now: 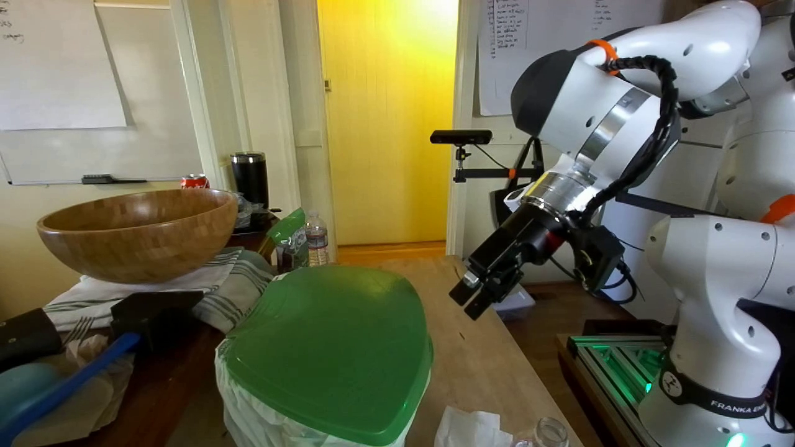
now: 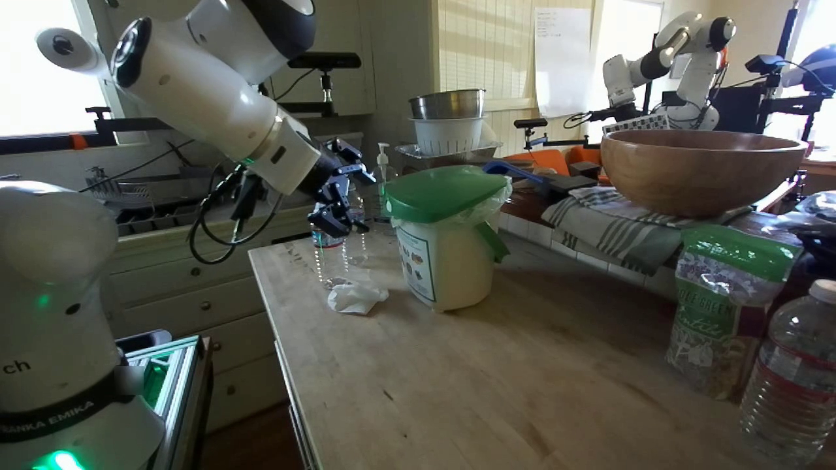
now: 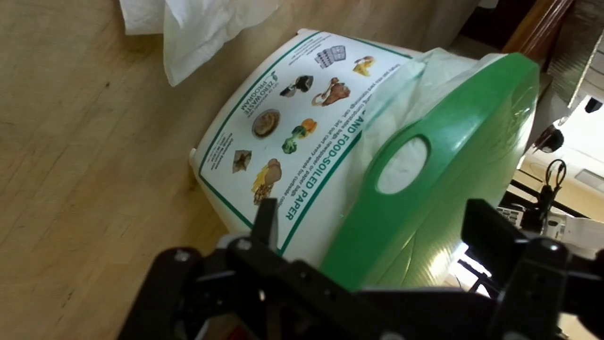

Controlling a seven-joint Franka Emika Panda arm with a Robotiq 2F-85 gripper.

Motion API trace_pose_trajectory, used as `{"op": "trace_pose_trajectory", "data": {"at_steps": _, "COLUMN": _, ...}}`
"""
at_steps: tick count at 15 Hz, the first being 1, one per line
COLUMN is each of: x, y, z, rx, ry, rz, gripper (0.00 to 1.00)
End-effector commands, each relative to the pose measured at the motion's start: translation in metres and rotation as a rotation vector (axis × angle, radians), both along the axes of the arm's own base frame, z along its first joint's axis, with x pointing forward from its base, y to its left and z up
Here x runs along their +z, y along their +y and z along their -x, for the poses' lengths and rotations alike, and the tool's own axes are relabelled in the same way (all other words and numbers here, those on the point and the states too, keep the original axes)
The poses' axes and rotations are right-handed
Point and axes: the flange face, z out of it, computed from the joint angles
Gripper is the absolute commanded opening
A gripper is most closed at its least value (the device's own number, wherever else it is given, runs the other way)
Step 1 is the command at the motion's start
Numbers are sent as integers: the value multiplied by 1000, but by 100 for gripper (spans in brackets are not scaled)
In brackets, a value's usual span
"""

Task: Open the white and green bin.

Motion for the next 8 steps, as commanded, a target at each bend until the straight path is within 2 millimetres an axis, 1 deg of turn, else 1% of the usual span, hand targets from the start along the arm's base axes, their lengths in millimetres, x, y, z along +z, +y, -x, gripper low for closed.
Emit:
{"op": "trace_pose_trajectory", "data": {"at_steps": 1, "x": -7, "y": 6, "z": -5, "rx": -6, "ry": 4, "rz": -21, "gripper": 100}}
{"op": "trace_pose_trajectory", "data": {"at_steps": 8, "x": -6, "y": 15, "z": -12, "rx": 5, "ry": -50, "rz": -64, "gripper": 100}}
